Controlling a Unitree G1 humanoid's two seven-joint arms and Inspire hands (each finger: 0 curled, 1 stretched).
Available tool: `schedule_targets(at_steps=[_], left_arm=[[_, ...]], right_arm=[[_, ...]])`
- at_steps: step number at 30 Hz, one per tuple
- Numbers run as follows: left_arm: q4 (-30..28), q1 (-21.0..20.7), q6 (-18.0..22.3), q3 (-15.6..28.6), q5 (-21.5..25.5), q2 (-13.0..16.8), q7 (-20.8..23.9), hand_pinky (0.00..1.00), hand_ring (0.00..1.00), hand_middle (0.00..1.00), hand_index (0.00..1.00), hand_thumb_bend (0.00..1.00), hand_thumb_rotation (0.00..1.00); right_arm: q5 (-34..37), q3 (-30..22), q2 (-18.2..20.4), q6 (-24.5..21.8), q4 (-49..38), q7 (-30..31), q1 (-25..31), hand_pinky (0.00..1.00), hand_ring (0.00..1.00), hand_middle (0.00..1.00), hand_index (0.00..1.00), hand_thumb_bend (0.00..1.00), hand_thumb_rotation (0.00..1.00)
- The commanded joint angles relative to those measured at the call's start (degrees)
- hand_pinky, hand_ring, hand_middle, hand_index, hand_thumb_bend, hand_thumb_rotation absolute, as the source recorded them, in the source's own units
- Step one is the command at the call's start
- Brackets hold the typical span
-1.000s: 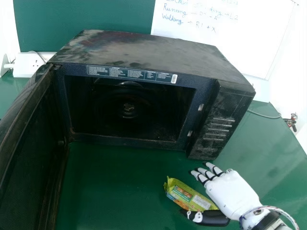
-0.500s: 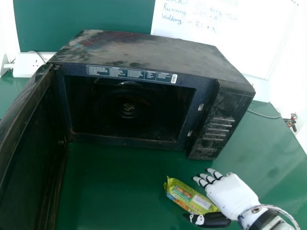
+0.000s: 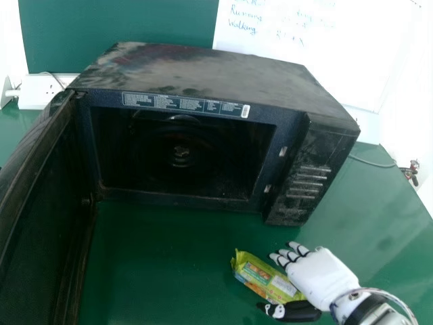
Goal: Put biscuit inside oven
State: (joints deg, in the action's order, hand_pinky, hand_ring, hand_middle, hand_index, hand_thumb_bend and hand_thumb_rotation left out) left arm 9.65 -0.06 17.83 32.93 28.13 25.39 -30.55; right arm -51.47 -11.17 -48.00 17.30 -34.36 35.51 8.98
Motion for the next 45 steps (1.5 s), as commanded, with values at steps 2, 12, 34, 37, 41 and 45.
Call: schedule_targets(at_steps=[2,12,34,37,41,45], left_arm=[[-0.4,0.9,0.2,-0.2,-0.2,-0.3,0.1,1.0,0.89,0.9,0.91,1.0,1.0],[-0.8,1.3,0.0,-0.2,0.0,-0.2,0.1,1.0,0.88,0.9,0.9,1.0,1.0],[-2.3,2.3,1.9,-0.3,-1.1,-1.1,0.7,1.0,0.88,0.9,0.89,1.0,1.0],[-2.7,2.6,1.8,-0.3,-1.0,-1.2,0.8,1.0,0.88,0.9,0.89,1.0,1.0],[-2.5,2.6,2.3,-0.2,-1.1,-1.3,0.9,1.0,0.88,0.91,0.9,1.0,1.0],[-2.4,2.8,3.6,-0.2,-2.6,-1.3,1.9,1.0,0.87,0.91,0.9,1.0,1.0]], right_arm=[[-1.5,1.2,-0.3,0.5,1.7,-2.1,-1.0,0.0,1.0,0.97,1.0,0.86,0.95],[-5.2,4.1,1.0,-0.9,4.2,-5.5,-2.1,0.0,1.0,0.97,1.0,0.87,0.94],[-6.5,8.4,3.9,-6.0,9.4,-8.1,-3.2,0.0,1.0,0.93,1.0,0.83,0.89],[-6.6,9.0,4.6,-7.1,10.3,-8.4,-3.5,0.0,1.0,0.94,1.0,0.84,0.89],[-6.5,10.0,5.2,-8.0,11.6,-9.0,-4.2,0.0,1.0,0.93,1.0,0.83,0.87],[-6.5,10.8,5.8,-8.4,12.9,-10.5,-4.7,0.0,0.96,0.91,1.0,0.88,0.84]])
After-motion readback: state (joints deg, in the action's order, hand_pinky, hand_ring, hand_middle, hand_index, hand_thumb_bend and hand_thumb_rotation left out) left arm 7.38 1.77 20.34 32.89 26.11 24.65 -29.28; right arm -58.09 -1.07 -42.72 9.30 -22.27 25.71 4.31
